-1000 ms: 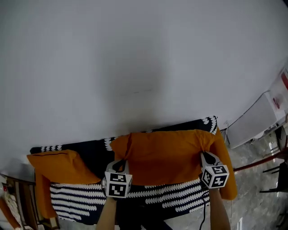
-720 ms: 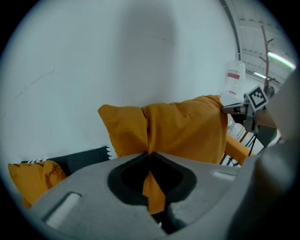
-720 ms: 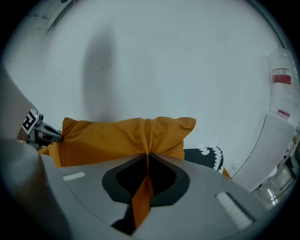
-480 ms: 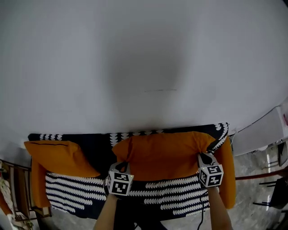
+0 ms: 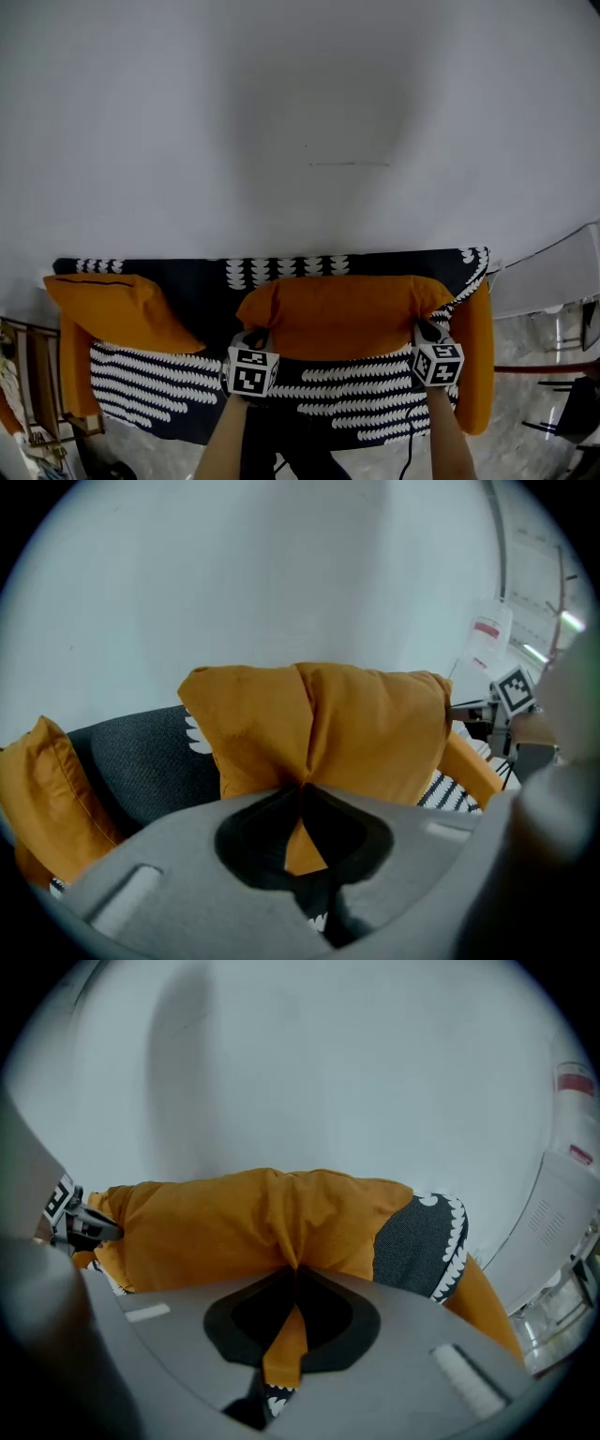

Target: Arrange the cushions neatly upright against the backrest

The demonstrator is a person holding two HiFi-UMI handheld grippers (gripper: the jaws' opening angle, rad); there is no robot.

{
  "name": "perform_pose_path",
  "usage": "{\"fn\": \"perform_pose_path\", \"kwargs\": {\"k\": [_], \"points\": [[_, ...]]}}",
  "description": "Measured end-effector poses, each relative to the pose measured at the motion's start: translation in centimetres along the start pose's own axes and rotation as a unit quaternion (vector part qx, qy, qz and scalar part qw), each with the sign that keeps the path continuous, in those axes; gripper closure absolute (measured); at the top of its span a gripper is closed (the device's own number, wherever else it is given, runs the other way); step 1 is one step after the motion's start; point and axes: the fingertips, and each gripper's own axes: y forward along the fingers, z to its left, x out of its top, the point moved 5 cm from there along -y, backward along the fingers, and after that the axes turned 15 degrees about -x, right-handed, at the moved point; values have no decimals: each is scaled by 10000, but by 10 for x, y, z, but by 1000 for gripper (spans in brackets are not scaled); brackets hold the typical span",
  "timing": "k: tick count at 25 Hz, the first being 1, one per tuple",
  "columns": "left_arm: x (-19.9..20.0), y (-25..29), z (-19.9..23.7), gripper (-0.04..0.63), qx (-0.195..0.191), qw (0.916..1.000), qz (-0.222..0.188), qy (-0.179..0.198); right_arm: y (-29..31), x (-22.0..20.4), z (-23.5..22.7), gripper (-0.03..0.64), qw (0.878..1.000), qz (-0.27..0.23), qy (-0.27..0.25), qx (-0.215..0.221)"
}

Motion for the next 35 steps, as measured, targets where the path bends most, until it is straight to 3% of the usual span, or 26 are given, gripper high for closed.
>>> {"fn": "perform_pose_path", "kwargs": {"k": [7,10,13,18,22,26,28,31,35], "points": [[1,-4,1,527,248,9995,-105,156,-6,1,-2,570,9998,36,-57,-166],[4,-17,4,434,390,9988,-279,-27,-15,6,-7,503,9996,-36,32,-296],[9,-38,3,343,385,9977,-489,-260,-33,17,-7,359,9988,-278,294,-286],[28,-85,-8,299,464,9940,-985,-63,-85,41,2,327,9951,-770,513,-345],[52,-133,-22,299,514,9875,-1482,175,-134,70,18,338,9897,-1257,519,-440],[75,-189,-43,302,449,9770,-2064,273,-188,100,43,415,9834,-1692,457,-464],[87,-222,-56,316,348,9683,-2452,309,-218,116,59,509,9783,-1967,479,-449],[103,-276,-79,413,271,9508,-3042,530,-263,140,86,593,9683,-2425,479,-369],[116,-340,-101,499,409,9293,-3545,955,-318,167,119,607,9540,-2949,489,-244]]}}
